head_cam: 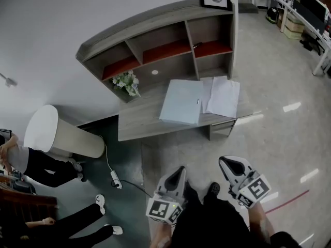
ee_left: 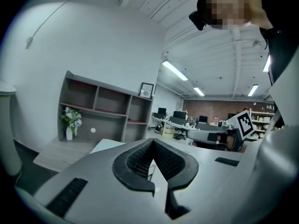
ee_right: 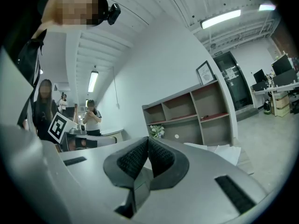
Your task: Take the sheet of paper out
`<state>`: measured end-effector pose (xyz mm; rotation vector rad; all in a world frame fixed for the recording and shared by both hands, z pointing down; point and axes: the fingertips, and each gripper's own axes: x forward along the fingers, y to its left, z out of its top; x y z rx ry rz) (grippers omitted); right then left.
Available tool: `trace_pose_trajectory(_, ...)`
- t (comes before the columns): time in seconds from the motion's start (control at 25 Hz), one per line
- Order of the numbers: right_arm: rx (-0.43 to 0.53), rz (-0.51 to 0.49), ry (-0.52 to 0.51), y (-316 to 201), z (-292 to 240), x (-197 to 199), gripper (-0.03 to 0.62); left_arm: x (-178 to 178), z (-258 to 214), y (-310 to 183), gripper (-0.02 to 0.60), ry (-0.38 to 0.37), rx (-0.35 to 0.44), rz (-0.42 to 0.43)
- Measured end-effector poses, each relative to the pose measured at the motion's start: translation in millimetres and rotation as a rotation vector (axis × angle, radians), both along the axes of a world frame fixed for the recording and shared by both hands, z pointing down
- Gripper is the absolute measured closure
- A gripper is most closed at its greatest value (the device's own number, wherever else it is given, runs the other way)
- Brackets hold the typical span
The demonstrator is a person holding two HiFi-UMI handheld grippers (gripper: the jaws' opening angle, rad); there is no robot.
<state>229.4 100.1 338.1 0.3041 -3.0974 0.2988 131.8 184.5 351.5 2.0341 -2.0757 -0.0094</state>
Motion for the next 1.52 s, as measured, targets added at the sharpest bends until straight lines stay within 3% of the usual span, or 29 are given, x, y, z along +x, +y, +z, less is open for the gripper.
trace_pose_trajectory(0.56,0.002,0.05,0.066,-32,10,-38,0.581,-57,12,-32,0.569,0.026,0.016,-0.008)
trace_pose_trajectory(1.08,0.042,0.145,0.059,-108,-18,-124,0.58,-158,-9,-121,0.569,-0.044,0.07,0.076)
trace_pose_trajectory(1.52,0.051,0.226,0.071,-133,-21,-180,0.58,-213,-7,-161,0.569,-0.044,0.074,0.17)
